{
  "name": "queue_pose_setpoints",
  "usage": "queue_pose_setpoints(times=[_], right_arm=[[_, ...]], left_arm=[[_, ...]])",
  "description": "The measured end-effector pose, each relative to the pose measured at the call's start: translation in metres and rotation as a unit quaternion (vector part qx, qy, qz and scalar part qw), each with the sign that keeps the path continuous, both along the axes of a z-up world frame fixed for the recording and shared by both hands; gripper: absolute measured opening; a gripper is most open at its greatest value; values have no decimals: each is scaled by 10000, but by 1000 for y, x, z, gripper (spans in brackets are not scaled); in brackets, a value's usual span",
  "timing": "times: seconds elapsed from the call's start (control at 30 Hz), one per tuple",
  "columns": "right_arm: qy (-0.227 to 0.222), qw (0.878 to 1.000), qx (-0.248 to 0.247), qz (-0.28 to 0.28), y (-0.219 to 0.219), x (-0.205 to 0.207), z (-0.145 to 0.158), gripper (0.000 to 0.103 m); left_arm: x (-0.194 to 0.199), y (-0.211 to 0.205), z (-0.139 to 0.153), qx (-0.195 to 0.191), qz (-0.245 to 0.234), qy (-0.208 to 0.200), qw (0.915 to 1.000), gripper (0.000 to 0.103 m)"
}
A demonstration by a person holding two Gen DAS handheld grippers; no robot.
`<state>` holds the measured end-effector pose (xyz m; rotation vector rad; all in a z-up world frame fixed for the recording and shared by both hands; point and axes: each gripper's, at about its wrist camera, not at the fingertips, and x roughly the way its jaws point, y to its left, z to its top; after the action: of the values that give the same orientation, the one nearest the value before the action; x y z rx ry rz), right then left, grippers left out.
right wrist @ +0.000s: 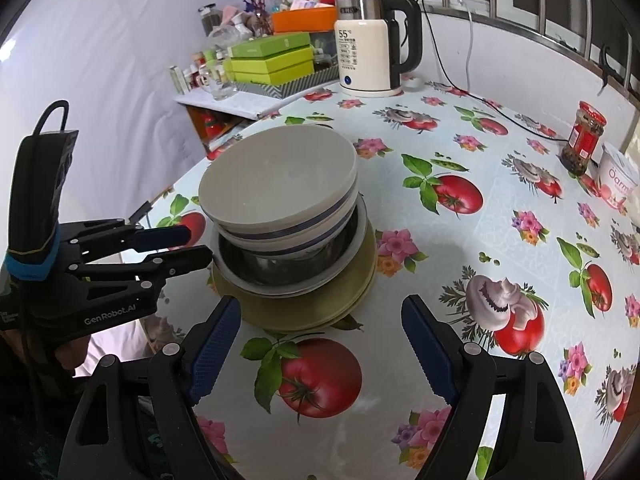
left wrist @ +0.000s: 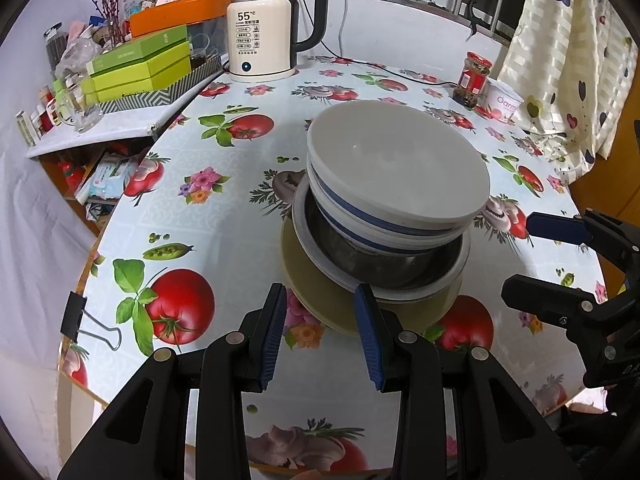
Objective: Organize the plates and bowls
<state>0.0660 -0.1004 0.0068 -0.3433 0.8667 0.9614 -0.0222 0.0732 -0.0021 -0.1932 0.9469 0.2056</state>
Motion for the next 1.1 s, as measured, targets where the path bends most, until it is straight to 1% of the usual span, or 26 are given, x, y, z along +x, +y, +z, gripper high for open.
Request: queue_pose_setpoints(times=[1.1], right_arm=[[-12, 9999, 78, 99, -6, -3, -3, 83]], left_arm=[[-1, -5, 0, 51, -16, 57, 10000, 37]])
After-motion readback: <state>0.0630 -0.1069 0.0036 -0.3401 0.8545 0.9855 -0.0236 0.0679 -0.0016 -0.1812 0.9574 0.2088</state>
